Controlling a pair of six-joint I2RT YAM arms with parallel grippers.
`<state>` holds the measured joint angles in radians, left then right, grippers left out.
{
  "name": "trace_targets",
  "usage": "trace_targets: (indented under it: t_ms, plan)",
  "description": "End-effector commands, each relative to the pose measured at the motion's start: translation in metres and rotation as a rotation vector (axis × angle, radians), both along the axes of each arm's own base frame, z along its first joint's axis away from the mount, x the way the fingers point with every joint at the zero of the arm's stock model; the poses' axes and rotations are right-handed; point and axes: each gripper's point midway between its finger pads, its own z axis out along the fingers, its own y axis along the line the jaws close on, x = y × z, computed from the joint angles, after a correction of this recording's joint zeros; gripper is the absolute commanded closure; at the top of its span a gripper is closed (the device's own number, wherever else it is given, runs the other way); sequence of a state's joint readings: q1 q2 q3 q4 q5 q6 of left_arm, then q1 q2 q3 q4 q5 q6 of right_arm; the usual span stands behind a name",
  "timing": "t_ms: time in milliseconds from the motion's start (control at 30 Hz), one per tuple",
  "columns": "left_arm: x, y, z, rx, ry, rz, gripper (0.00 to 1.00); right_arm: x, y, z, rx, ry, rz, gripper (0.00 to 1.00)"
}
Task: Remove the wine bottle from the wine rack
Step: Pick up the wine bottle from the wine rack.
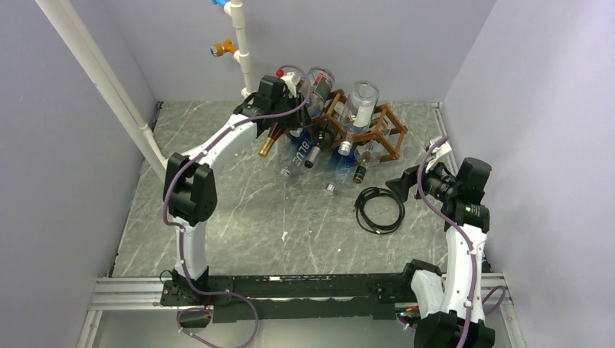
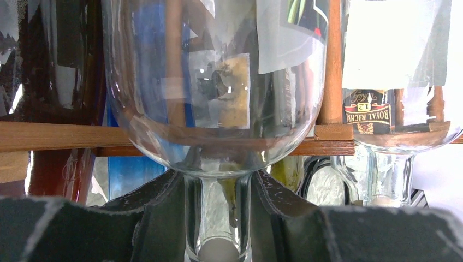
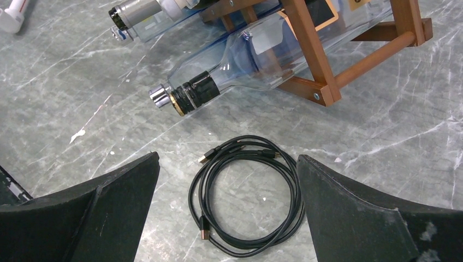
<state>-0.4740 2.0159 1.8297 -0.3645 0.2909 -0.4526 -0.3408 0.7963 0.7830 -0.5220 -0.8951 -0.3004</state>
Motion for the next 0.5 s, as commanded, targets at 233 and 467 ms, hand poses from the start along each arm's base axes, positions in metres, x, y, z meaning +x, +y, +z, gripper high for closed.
trace_targets:
  t_ms: [233,467]
  plan:
    - [0.0,0.006,0.076,-0.08,-0.277,0.012,1.0,0.002,0.0,0.005,-0.032,-0.047,0.008,0.0]
    - [-0.002,0.009,0.092,-0.093,-0.337,0.016,1.0,0.003,-0.001,0.003,-0.034,-0.042,0.002,0.0]
